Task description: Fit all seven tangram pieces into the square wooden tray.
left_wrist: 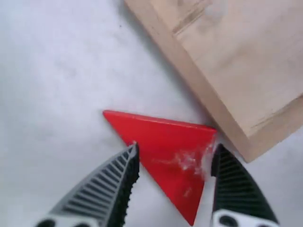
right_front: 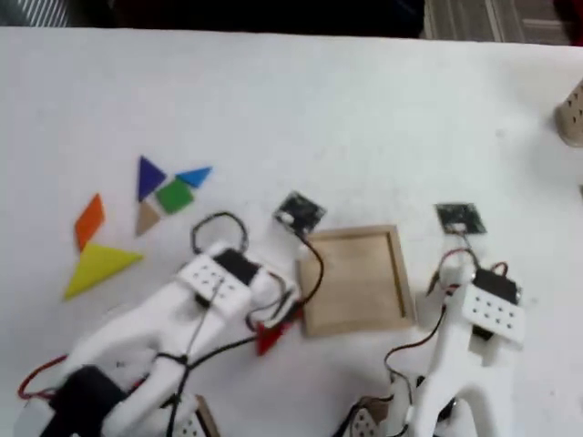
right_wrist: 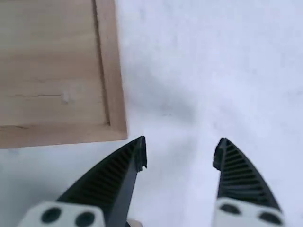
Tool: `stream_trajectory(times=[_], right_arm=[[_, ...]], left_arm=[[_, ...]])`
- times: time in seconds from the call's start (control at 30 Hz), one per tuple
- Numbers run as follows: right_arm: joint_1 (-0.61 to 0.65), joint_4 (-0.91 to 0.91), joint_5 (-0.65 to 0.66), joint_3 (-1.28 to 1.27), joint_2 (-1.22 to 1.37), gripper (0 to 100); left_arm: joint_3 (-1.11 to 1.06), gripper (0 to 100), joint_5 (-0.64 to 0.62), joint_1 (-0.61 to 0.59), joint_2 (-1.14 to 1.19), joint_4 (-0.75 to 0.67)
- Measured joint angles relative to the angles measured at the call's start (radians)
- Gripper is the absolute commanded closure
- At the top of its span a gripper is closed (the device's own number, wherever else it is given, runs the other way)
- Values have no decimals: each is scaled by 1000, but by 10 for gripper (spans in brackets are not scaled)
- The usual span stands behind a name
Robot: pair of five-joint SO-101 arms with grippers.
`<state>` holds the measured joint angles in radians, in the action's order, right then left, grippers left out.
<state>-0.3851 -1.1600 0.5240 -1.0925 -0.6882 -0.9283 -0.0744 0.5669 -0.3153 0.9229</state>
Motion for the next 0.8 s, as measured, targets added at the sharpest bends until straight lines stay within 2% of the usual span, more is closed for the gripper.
stream_trajectory(times=[0.07,0.37,0.67,0.8], right_arm=[[-11,14,0,-6,0,779],[-11,52,0,-34,0,779],[11,57,0,-48,0,779],[9,57,6,-48,0,779]], left_arm=[[0,600,-49,5,40,-15],[2,596,-316,-20,71,-15],[-43,596,-333,-55,80,-48],[-63,596,-299,-5,80,-52]])
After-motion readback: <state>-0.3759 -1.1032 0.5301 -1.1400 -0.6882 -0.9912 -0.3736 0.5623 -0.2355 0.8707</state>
